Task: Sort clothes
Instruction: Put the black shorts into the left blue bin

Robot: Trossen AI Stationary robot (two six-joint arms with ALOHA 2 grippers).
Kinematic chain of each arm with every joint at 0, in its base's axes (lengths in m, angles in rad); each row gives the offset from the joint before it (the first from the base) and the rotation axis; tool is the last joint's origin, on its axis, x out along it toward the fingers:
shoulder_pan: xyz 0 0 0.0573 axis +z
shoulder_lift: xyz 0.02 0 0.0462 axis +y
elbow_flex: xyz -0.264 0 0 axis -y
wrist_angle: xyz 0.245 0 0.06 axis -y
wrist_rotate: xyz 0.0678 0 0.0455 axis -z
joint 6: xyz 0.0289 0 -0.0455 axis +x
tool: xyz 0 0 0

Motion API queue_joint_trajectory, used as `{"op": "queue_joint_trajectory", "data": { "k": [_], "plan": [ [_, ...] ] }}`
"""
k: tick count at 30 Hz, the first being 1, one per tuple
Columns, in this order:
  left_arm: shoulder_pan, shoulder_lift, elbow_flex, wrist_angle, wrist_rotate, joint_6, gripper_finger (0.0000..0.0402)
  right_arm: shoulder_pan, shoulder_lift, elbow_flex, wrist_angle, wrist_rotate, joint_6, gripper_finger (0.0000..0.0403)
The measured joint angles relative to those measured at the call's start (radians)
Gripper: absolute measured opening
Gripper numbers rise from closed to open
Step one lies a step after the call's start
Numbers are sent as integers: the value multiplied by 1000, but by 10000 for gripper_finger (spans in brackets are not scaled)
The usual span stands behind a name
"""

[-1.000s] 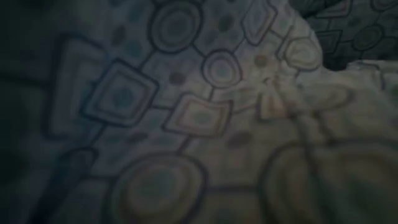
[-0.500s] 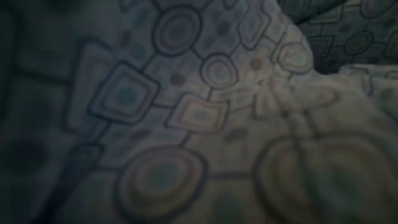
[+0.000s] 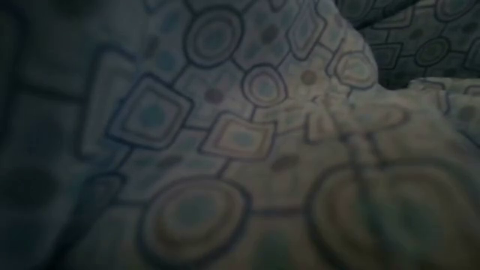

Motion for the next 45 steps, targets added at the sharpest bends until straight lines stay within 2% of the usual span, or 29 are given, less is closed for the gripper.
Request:
{"op": "queue_joint_trajectory", "data": {
  "k": [5, 13, 17, 21, 25, 29, 34, 38, 42, 45],
  "plan": [
    [33, 0, 51, 147, 26, 118, 13, 0, 0, -10, 6, 41, 0, 12],
    [123, 27, 84, 348, 221, 327, 13, 0, 0, -11, 25, 43, -3, 12],
    [194, 68, 121, 378, 260, 438, 13, 0, 0, -11, 32, 45, -21, 12],
    [290, 120, 147, 372, 252, 554, 13, 0, 0, -11, 32, 45, -23, 12],
    [383, 175, 157, 355, 248, 591, 13, 0, 0, -11, 31, 52, -26, 12],
    [497, 215, 158, 201, 208, 520, 13, 0, 0, -11, 31, 59, -27, 12],
    [616, 249, 158, -204, 90, 313, 13, 0, 0, -11, 29, 59, -42, 12],
    [685, 251, 158, -534, 78, 52, 13, 0, 0, -12, 29, 59, -49, 12],
    [711, 251, 158, -786, 79, -250, 13, 0, 0, -12, 29, 59, -52, 12],
    [715, 249, 158, -957, 151, -439, 13, 0, 0, -12, 29, 59, -52, 12]
  ]
}}
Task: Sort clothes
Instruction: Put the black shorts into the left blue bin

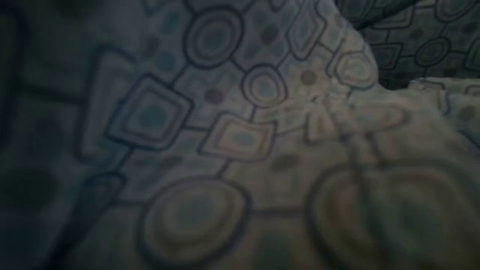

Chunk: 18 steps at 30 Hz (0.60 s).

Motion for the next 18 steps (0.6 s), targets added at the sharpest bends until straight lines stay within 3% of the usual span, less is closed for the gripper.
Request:
{"op": "queue_joint_trajectory", "data": {
  "k": [7, 11, 18],
  "plan": [
    [-7, 11, 0, -356, 347, -272, 13, 0, 0, 0, 0, 0, 0, 12],
    [-10, 31, -30, -452, 361, -322, 13, 0, 0, 0, 4, 0, 0, 12],
    [-7, 75, -121, -446, 360, -351, 22, 0, 0, 0, 15, 0, 0, 12]
  ]
}}
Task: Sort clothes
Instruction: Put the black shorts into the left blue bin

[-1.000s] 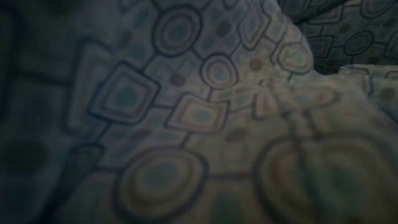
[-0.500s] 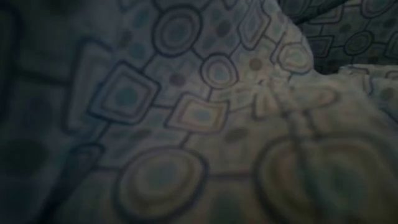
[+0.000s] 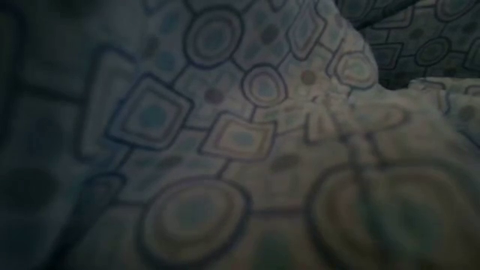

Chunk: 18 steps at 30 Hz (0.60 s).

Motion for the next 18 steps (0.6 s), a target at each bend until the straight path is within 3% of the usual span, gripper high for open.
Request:
{"op": "queue_joint_trajectory", "data": {
  "k": [11, 18],
  "plan": [
    [12, 31, 13, -30, -8, -31, 146, 0, 0, 0, 1, 0, -23, 12],
    [-1, 27, 212, -192, -8, -43, 199, 0, 0, 0, 10, 0, -24, 12]
  ]
}}
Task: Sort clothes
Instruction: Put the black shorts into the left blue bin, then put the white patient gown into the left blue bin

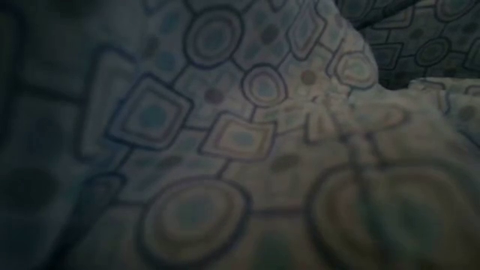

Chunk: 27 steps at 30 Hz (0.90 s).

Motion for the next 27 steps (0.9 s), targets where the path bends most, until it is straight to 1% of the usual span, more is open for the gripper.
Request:
{"op": "queue_joint_trajectory", "data": {
  "k": [3, 4, 6, 8, 11, 13, 15, 19, 23, 27],
  "plan": [
    [-28, -2, 108, -67, 4, -25, 205, 0, 0, 0, 2, 0, 0, 12],
    [-41, -6, 137, -63, 22, -45, 206, 0, 0, 0, 5, 0, 0, 12],
    [-90, -22, 171, -22, 99, -67, 207, 0, 0, 0, 9, 0, 0, 12],
    [-169, -40, 179, 41, 166, -73, 207, 0, 0, 0, 13, 0, 1, 12],
    [-330, -45, 178, 74, 185, -86, 207, 0, 0, 0, 17, 0, 2, 12],
    [-447, -43, 164, 81, 172, -104, 207, 0, 0, 0, 17, 0, 2, 12],
    [-560, -43, 135, 101, 136, -140, 207, 0, 0, 0, 17, 0, 3, 12],
    [-767, -42, 61, 107, 19, -238, 207, 0, 0, 0, 21, -7, 7, 12],
    [-931, -42, -33, 105, -78, -365, 207, 1, 0, 0, 33, -73, 32, 12],
    [-1049, -42, -169, 147, -93, -514, 207, 1, 3, 0, 53, -158, 102, 12]
  ]
}}
